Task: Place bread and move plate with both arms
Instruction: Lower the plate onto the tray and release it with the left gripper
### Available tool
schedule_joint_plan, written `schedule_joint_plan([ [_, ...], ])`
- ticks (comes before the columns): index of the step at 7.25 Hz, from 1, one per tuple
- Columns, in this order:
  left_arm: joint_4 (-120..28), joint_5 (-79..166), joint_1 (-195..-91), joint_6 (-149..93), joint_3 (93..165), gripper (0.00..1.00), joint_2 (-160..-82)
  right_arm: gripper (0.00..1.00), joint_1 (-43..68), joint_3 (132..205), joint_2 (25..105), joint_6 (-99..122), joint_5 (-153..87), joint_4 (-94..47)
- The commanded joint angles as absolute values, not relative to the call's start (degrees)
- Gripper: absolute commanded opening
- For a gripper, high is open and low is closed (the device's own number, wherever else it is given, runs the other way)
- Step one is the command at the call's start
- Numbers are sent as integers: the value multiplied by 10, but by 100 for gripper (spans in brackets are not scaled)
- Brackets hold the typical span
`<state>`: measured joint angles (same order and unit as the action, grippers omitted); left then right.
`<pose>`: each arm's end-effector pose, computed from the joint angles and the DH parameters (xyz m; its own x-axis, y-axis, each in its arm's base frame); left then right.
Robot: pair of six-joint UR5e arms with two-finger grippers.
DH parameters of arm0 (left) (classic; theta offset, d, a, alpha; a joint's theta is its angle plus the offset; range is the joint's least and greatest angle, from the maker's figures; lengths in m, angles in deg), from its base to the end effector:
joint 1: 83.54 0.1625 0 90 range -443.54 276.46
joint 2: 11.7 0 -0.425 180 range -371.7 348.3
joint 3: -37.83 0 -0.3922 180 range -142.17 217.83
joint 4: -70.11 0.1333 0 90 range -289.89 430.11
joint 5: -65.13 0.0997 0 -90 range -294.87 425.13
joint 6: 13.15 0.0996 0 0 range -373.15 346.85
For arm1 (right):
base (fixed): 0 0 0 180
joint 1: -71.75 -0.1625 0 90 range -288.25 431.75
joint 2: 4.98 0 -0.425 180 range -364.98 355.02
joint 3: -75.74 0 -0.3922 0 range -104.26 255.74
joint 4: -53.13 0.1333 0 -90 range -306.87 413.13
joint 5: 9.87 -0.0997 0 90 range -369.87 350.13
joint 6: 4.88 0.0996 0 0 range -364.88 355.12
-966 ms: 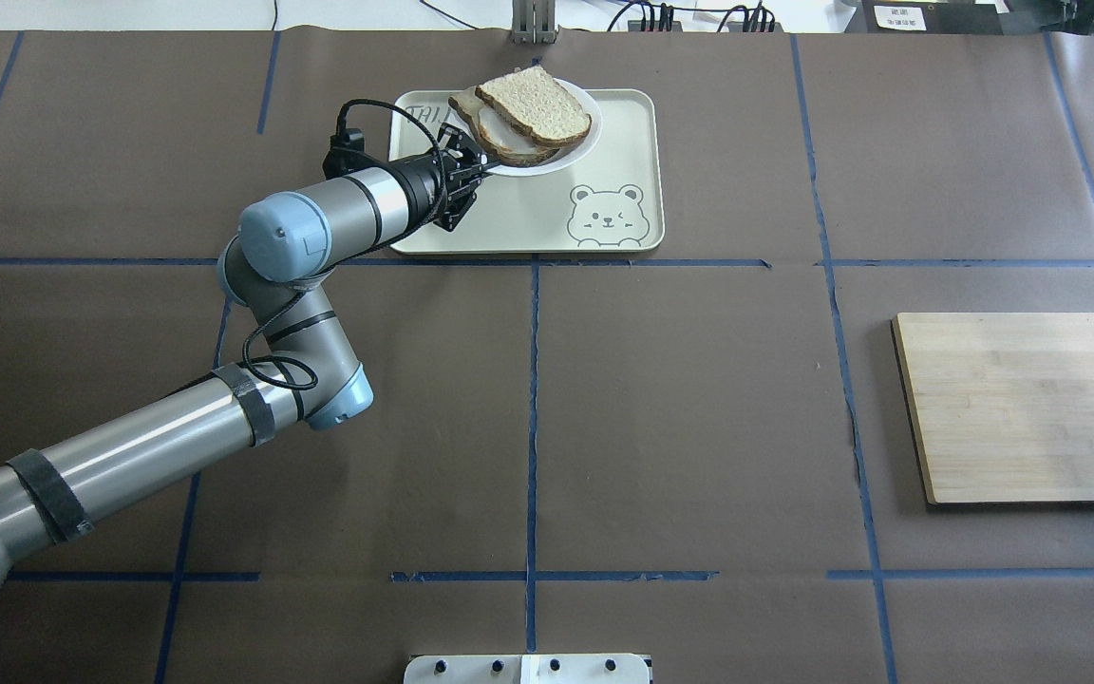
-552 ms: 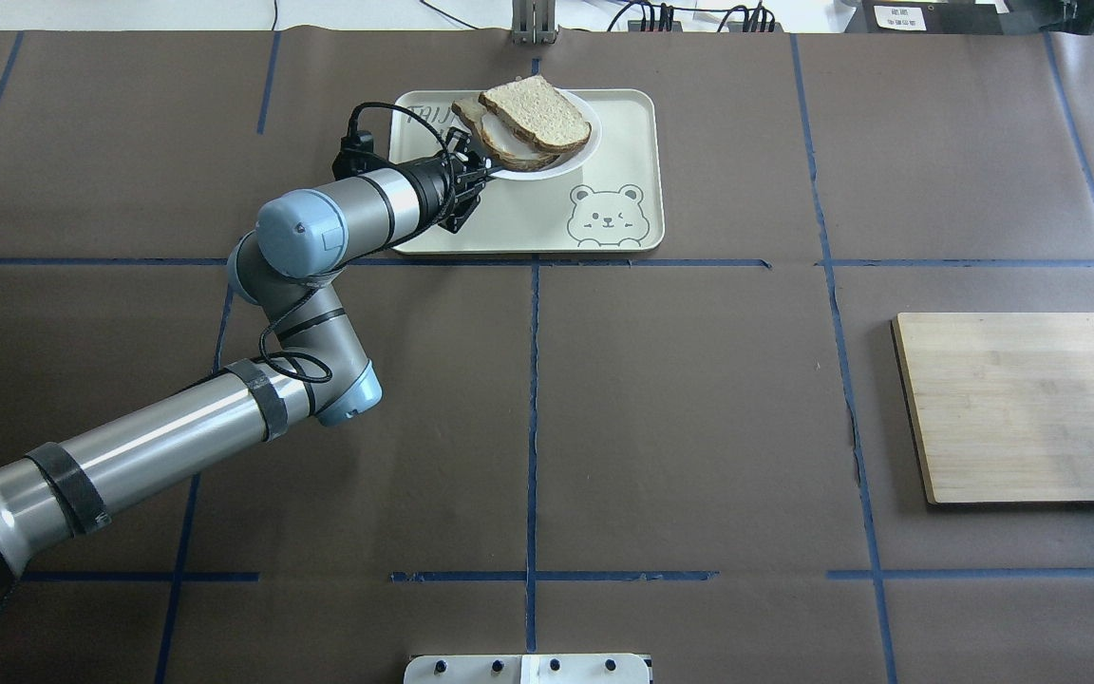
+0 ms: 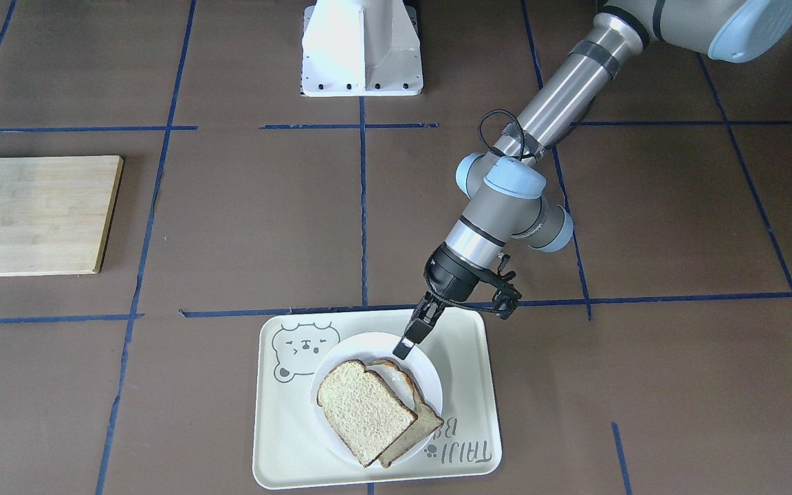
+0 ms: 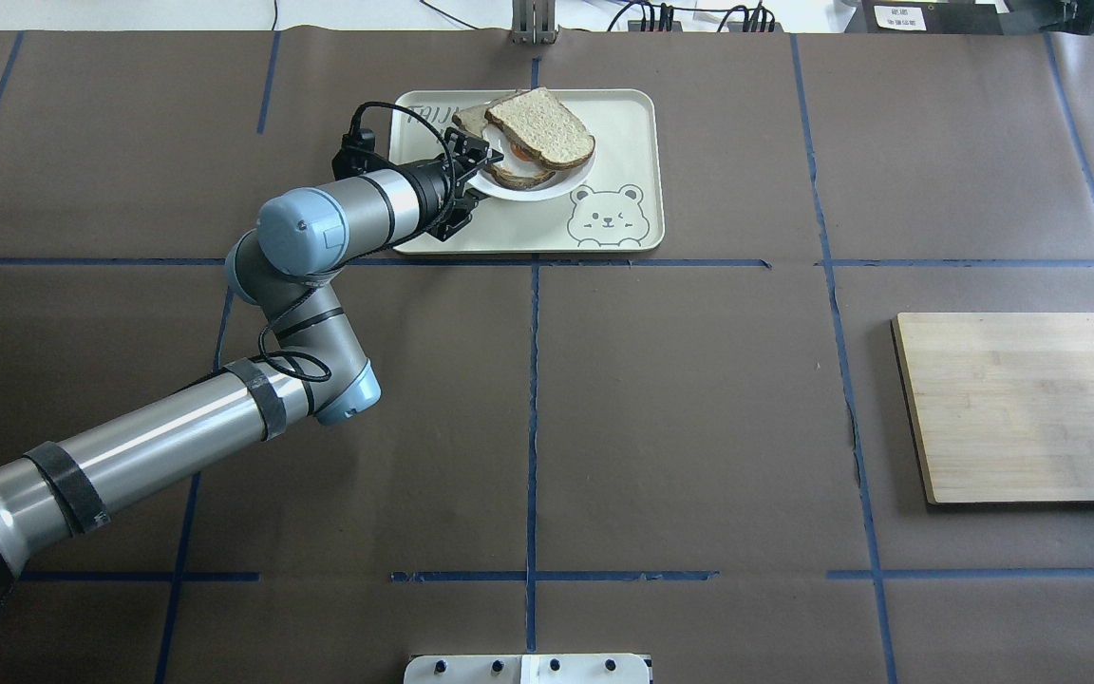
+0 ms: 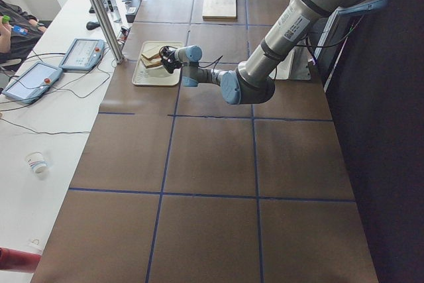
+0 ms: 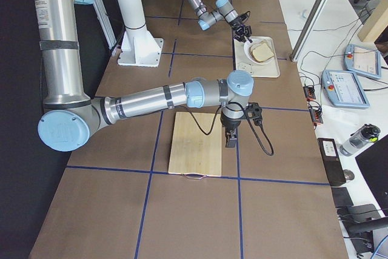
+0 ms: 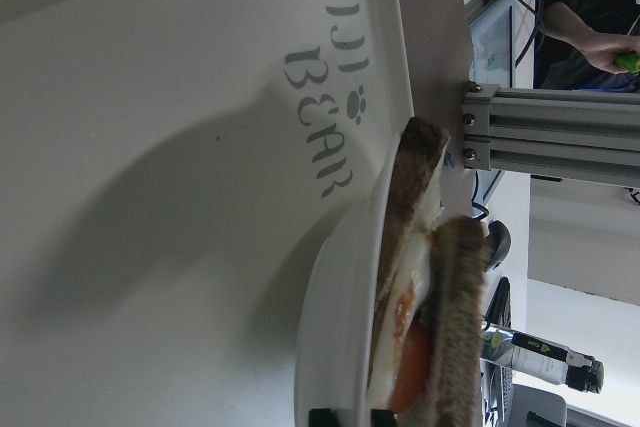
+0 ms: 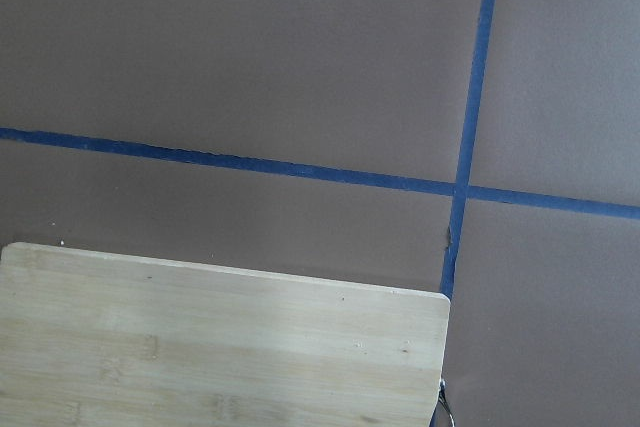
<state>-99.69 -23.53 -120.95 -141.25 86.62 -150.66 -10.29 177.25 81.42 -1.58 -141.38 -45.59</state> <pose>0.5633 -0.6016 0.2933 -0.3595 -0.5017 -0.7868 0.5135 0.5977 -0.6157 -0.0044 -0.5171 0.5475 0.7381 -0.1198 0.6639 0.0953 0.9928 0.0732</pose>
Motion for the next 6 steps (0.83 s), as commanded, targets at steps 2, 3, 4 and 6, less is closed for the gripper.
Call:
schedule_joint_plan([
  [2, -862, -379, -1276, -1376, 1003, 100, -1430, 100, -105, 1773, 814, -17, -1414, -456],
  [3, -812, -423, -1302, -1320, 1062, 100, -1398, 100, -106, 1773, 814, -18, -1414, -456],
  [4, -724, -440, -1318, -1237, 1136, 100, -1361, 100, -106, 1773, 816, -18, -1414, -456],
  [6, -515, -463, -1352, -1051, 1283, 100, -1313, 100, -108, 1773, 819, -18, -1414, -456],
])
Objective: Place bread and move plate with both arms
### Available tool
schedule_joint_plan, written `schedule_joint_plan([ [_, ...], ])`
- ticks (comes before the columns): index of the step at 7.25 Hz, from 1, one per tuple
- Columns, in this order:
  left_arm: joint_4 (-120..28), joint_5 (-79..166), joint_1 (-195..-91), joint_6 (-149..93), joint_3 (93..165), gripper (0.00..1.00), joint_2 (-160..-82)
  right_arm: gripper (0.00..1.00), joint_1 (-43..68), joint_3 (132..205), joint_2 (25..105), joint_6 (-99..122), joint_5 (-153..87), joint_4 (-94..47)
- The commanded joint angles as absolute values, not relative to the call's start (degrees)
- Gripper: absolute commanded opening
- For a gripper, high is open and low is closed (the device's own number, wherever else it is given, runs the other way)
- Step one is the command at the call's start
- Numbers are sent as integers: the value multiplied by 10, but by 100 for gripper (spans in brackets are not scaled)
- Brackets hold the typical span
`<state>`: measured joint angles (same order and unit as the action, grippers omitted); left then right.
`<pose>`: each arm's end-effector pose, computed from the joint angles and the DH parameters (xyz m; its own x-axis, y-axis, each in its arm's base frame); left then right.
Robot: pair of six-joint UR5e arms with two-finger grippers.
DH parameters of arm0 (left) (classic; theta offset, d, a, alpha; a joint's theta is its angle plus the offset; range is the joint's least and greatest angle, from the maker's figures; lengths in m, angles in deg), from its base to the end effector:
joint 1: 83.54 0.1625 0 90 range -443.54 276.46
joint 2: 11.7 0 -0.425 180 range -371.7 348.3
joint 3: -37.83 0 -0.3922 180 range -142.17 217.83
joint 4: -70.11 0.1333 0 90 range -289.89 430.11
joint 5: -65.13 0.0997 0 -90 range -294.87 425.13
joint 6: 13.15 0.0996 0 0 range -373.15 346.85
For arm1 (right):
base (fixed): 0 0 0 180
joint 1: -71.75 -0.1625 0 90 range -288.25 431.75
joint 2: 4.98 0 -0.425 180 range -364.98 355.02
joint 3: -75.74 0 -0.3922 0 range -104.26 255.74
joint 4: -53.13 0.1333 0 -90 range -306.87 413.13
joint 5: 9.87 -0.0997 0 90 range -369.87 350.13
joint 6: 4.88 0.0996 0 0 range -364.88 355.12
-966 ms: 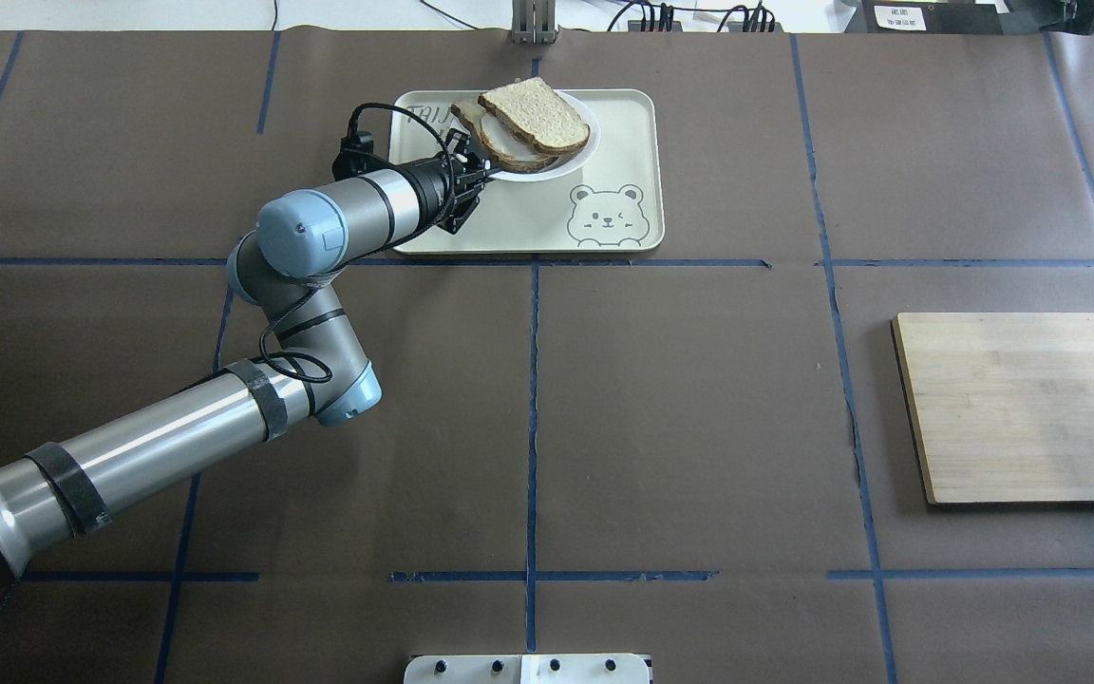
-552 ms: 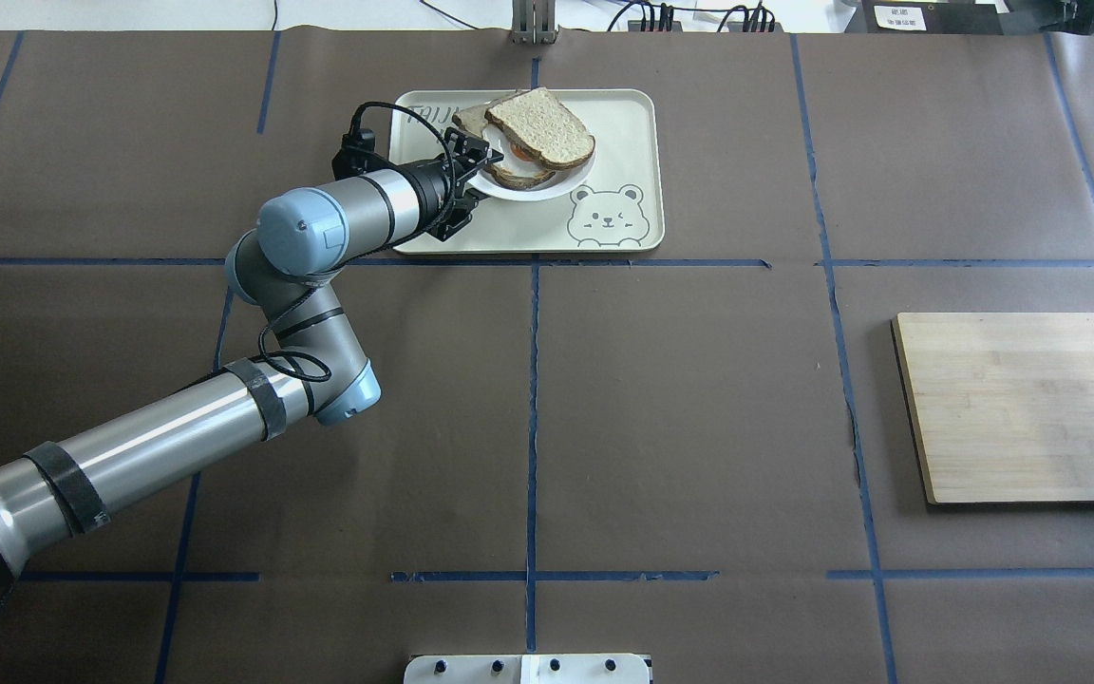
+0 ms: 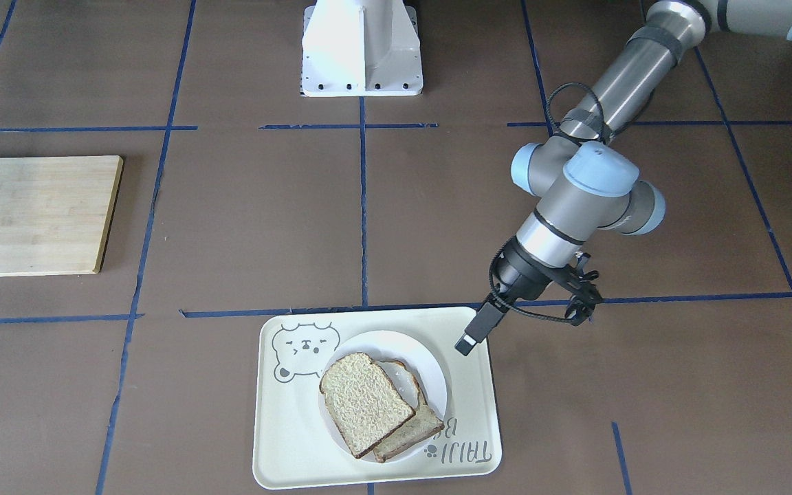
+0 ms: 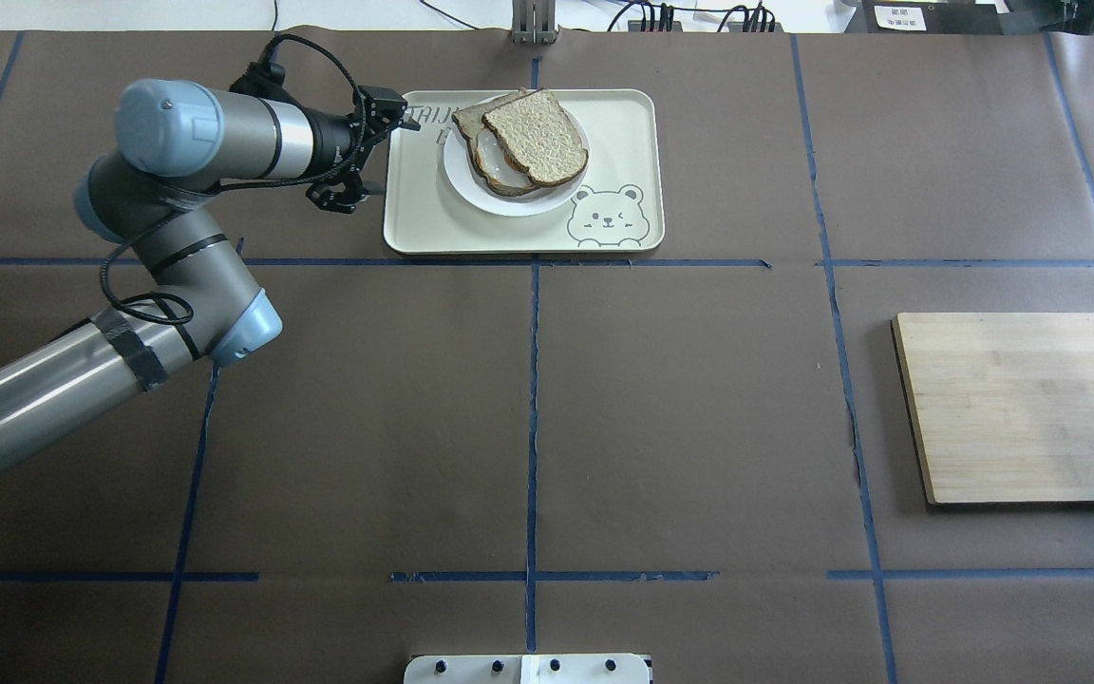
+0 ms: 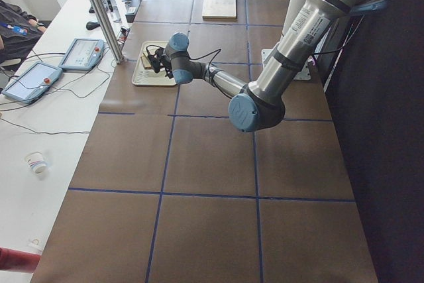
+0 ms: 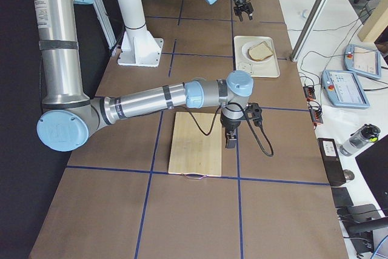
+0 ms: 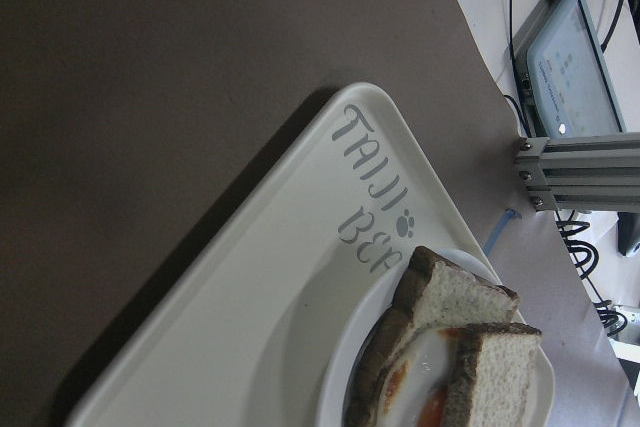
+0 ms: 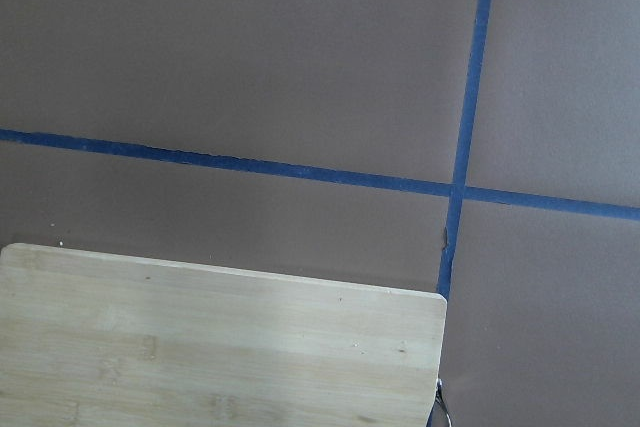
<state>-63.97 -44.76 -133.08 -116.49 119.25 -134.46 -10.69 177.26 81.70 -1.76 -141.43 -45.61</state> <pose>0.3862 -0.6060 0.3013 0.1161 -0.4705 -0.8747 0.5521 0.7627 -0.3369 -0.0006 -0.5152 0.5498 0.7385 -0.1144 0.6645 0.0908 0.9934 0.0702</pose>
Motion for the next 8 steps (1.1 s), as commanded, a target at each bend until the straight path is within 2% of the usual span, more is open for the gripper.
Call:
schedule_joint_plan([
  [1, -445, -467, -1371, -973, 1337, 100, -1286, 100, -113, 1770, 821, -27, -1414, -457],
  [2, -376, -487, -1402, -876, 1392, 100, -1253, 100, -133, 1756, 827, -58, -1415, -457],
  [4, -294, -560, -1495, -694, 1426, 100, -1203, 100, -166, 1732, 847, -102, -1424, -456],
  [6, -294, -614, -1574, -498, 1416, 100, -1116, 100, -178, 1736, 897, -97, -1439, -409],
  [8, -250, -676, -1662, -308, 1364, 100, -1093, 100, -181, 1733, 915, -94, -1438, -393],
])
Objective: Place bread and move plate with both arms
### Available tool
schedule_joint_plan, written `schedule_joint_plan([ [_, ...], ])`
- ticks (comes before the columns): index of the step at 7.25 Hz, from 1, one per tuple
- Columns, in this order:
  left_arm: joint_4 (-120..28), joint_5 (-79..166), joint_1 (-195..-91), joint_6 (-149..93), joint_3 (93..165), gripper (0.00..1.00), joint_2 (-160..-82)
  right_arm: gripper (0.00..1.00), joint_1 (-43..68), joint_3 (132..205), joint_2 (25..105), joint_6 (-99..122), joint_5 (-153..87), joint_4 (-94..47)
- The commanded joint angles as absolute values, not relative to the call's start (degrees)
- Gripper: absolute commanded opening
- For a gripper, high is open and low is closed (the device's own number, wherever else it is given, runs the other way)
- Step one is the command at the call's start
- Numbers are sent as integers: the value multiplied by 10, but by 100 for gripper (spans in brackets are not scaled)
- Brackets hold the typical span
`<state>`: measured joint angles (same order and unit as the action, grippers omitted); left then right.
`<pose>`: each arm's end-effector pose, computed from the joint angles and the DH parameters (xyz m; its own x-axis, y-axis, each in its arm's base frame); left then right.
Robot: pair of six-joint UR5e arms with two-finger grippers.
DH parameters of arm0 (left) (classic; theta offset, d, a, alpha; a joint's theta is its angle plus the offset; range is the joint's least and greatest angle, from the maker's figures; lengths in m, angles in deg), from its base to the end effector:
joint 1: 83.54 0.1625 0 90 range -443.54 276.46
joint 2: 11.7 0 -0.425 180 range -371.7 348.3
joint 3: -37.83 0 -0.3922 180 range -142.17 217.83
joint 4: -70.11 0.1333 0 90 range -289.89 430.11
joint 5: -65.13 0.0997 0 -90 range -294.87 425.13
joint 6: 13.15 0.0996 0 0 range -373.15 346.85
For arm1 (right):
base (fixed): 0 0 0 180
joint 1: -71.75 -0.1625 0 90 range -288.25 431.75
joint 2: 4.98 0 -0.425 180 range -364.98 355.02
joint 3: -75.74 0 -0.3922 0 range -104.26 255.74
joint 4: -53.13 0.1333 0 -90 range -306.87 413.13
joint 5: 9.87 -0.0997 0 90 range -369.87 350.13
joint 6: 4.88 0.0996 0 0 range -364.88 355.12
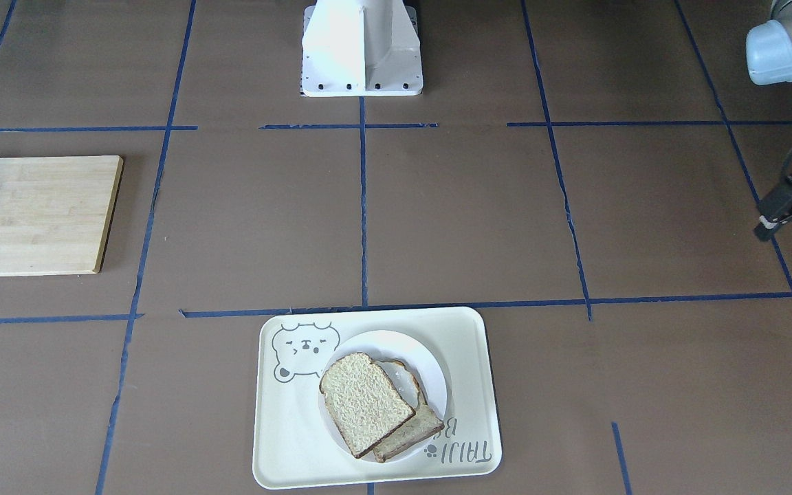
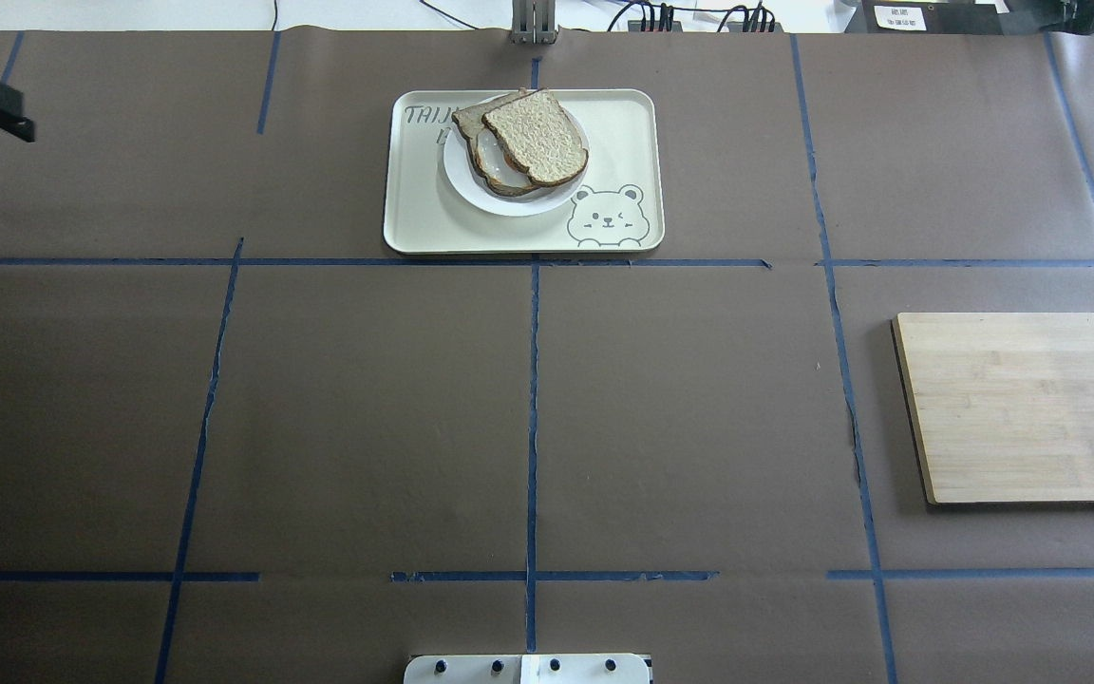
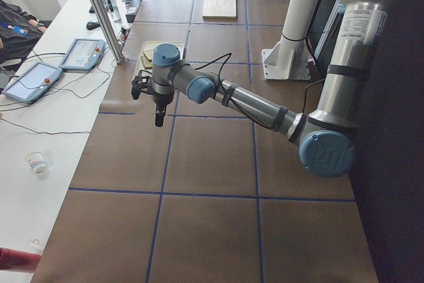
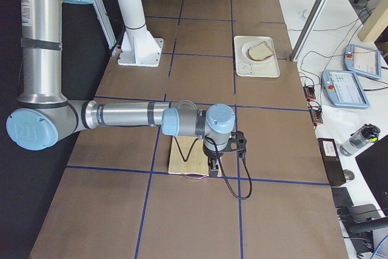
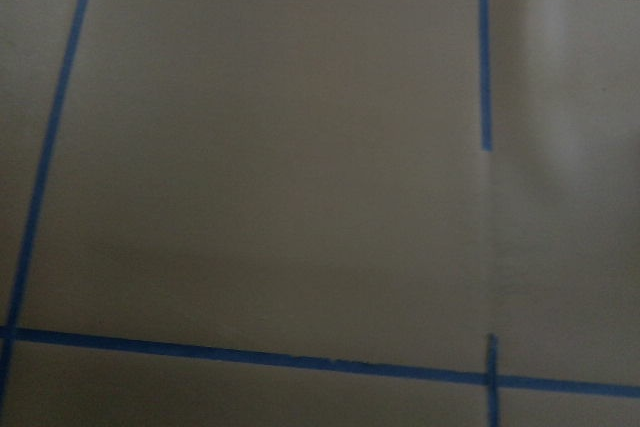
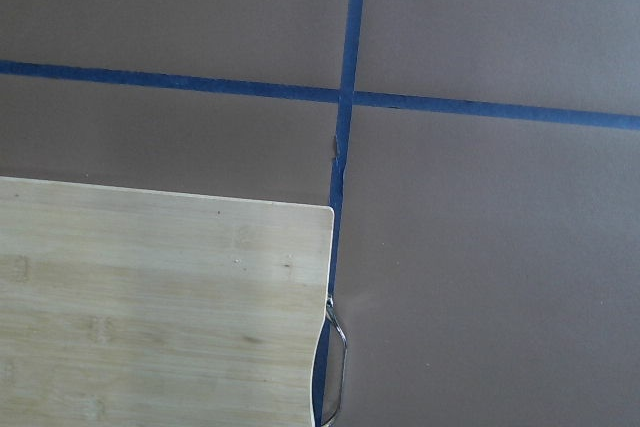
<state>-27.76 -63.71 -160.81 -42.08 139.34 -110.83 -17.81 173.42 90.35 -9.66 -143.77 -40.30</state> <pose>0.0541 -0.5610 0.4644 0.7009 -0.0089 -0.7132 0.1661 0.9744 0.1512 0.0608 -0.4512 0.6432 0.7175 -0.0758 0.6924 0.0677 0.9969 0.0390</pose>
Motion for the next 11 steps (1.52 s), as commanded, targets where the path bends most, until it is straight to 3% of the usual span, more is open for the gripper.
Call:
schedule_joint_plan([
  [1, -206, -688, -1695, -203, 1336, 100, -1093, 100, -181, 1732, 918, -93, -1440, -395],
  [4, -140, -689, -1727, -70, 1279, 100, -1085, 100, -181, 1735, 920, -73, -1447, -396],
  [6, -145, -691, -1727, -58, 1281, 100, -1026, 100, -181, 1734, 921, -73, -1462, -397],
  [11, -143, -702, -1728, -58, 1281, 100, -1024, 100, -181, 1733, 920, -73, -1462, -397],
])
